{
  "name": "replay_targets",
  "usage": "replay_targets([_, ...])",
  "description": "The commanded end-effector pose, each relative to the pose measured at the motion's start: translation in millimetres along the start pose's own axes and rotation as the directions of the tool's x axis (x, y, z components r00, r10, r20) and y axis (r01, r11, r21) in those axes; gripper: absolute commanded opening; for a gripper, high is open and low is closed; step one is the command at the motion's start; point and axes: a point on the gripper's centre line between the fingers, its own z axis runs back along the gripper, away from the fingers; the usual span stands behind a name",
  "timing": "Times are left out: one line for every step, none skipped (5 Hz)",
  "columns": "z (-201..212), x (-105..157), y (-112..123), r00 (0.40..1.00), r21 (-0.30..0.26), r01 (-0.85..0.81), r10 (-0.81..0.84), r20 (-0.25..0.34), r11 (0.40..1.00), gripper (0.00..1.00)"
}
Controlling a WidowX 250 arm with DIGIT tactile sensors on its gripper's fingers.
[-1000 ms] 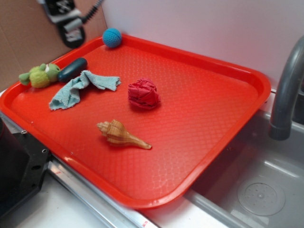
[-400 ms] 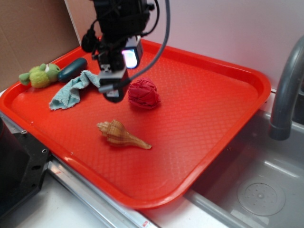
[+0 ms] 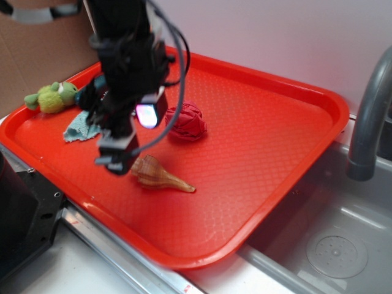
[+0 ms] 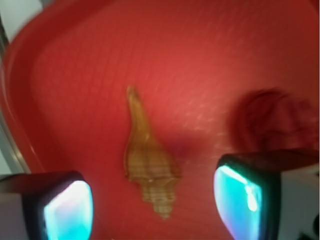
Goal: Grab the shell.
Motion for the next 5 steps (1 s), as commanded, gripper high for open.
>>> replay_targets([-37.1, 11.8, -17.4, 0.988, -0.056, 0.128, -0.132, -0.075, 0.990, 1.00])
replay_targets([-36.8, 11.4, -25.7, 0.988, -0.050, 0.125, -0.129, -0.080, 0.991, 0.00])
replay_targets([-23.9, 5.2, -33.7, 0.988, -0.015, 0.118, -0.119, -0.101, 0.993, 0.00])
replay_targets([1.7, 0.2, -38.3, 0.992, 0.041, 0.044, -0.039, -0.121, 0.998, 0.00])
replay_targets([54.9, 11.4, 9.7, 0.975, 0.058, -0.203, 0.207, -0.084, 0.977, 0.00])
